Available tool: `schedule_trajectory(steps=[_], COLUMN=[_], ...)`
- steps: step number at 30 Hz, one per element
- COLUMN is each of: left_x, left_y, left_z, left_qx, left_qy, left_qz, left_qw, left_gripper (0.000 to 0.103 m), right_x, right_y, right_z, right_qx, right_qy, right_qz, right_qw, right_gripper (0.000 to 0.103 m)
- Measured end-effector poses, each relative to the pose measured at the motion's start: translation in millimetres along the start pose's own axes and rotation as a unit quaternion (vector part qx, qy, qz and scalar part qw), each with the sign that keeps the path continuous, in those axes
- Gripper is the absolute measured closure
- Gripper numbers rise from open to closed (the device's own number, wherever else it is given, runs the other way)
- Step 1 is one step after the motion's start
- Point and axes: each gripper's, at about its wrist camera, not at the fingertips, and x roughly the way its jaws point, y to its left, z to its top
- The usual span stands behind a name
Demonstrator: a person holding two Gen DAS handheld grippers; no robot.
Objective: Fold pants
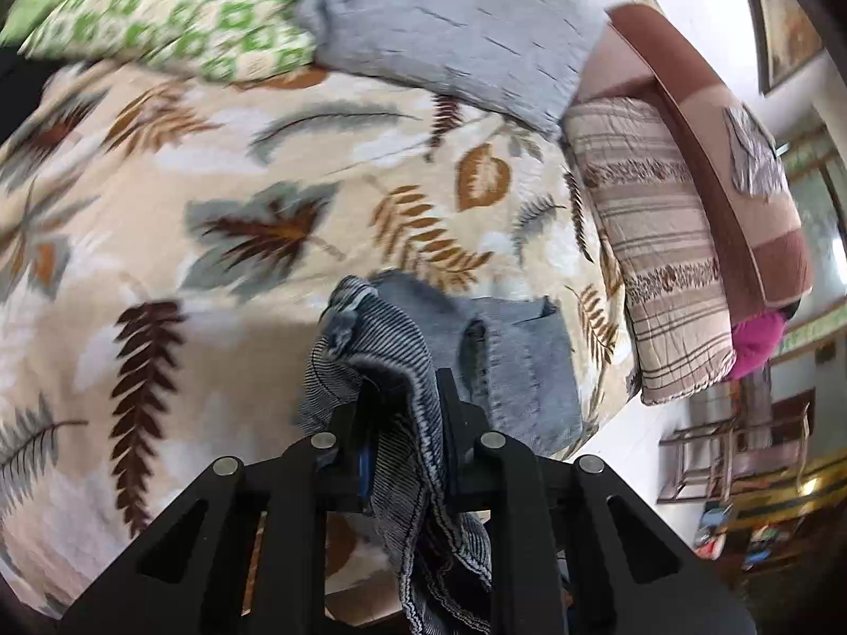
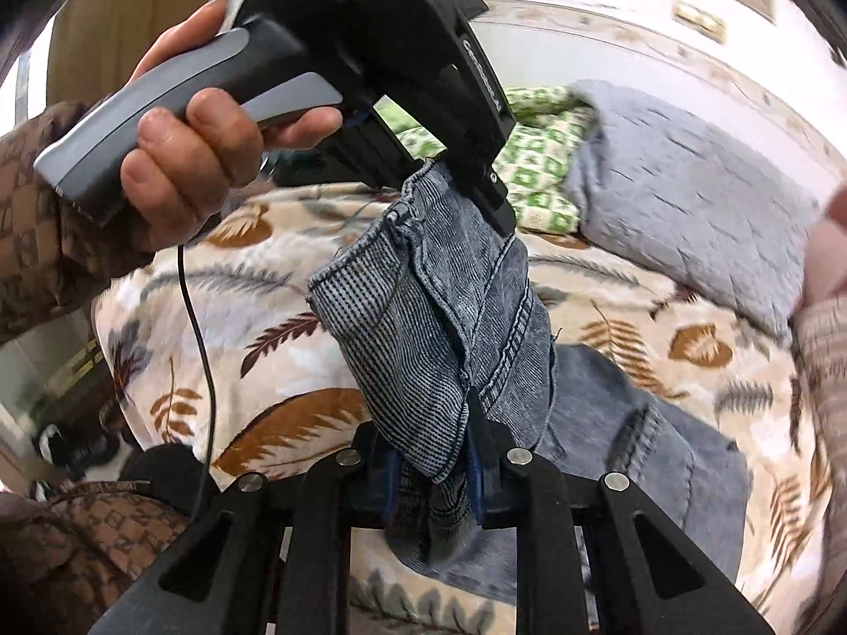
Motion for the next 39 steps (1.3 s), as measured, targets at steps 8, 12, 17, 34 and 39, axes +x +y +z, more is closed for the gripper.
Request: schedule_trajectory(steps=[8, 12, 17, 34, 39], left_x=[55.5, 105.2, 171.2, 252.8, 223.4], left_y=[-89.8, -134.1, -173.0, -212.2, -203.3], left_z=[18.5, 22.2, 20.4, 10.6, 13.2], left_qx=[0.043, 0.063, 0.082, 0.095, 0.074], left_qy=[0.033, 0.066, 0.111, 0.158, 0.152], left_qz=[0.007, 0.017, 0.042, 0.107, 0.084], left_qw=[0.9985, 0.9957, 0.9895, 0.9771, 0.9819], left_gripper=[0.089, 0.089, 0.088, 0.075, 0.073], right_x=[-22.8, -28.3, -30.8, -4.1, -19.3], right_y=[-85.1, -126.9, -168.4, -262.8, -264.4], right_z=[-28.1, -55.3, -93.1, -206.2, -199.1], right_qx=[0.137, 0.208, 0.286, 0.545, 0.521], right_qy=[-0.009, -0.009, -0.004, 0.011, 0.004], right_qz=[0.027, 0.039, 0.053, 0.186, 0.176], right_qw=[0.990, 0.977, 0.957, 0.818, 0.835], right_gripper=[0.084, 0.084, 0.084, 0.080, 0.073])
